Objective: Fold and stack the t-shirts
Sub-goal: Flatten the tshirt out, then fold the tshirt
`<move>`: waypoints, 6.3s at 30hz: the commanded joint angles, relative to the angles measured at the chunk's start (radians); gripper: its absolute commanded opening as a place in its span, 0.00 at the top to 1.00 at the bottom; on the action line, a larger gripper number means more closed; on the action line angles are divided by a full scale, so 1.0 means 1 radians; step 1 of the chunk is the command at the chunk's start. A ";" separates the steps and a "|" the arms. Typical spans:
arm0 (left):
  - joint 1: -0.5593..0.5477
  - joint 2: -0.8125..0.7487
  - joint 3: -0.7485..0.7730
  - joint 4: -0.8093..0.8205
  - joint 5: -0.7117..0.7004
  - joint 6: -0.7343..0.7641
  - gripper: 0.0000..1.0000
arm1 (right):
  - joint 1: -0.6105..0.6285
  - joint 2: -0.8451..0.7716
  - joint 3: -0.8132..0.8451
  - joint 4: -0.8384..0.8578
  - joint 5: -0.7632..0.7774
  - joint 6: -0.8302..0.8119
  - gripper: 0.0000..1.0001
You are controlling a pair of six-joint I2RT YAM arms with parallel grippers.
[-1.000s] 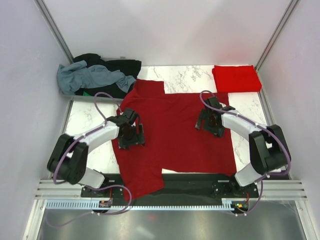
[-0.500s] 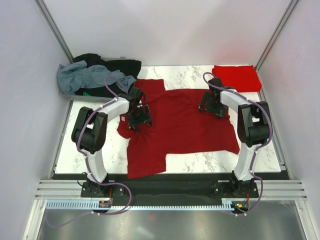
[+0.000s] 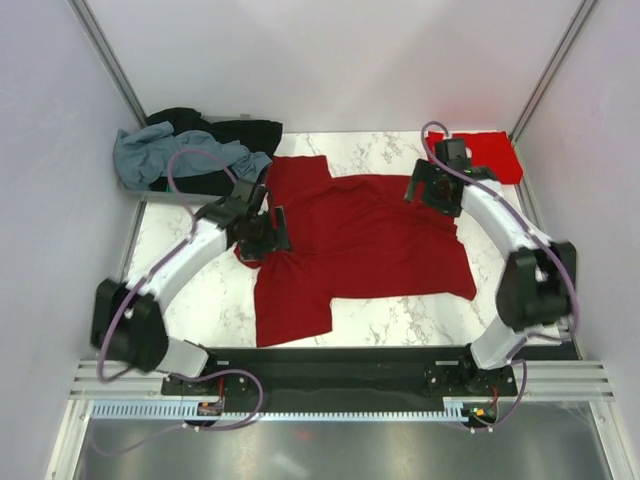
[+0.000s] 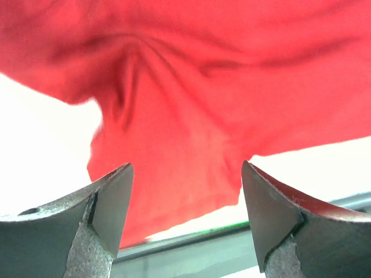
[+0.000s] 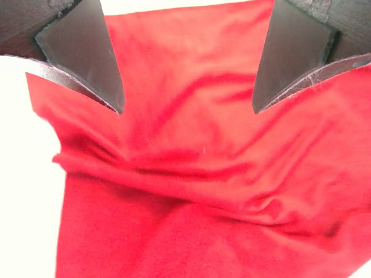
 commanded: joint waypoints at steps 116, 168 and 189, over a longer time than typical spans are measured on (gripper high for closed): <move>-0.230 -0.890 0.020 -0.540 -0.241 -0.362 0.98 | -0.259 -1.055 -0.548 -0.313 -0.172 0.184 1.00; 0.099 -0.722 -0.092 -0.378 0.161 -0.061 0.98 | -0.251 -1.151 -0.643 -0.414 0.002 0.272 0.98; 0.160 0.043 0.271 -0.267 0.021 0.162 0.18 | -0.303 -0.571 -0.594 -0.087 0.027 0.195 0.02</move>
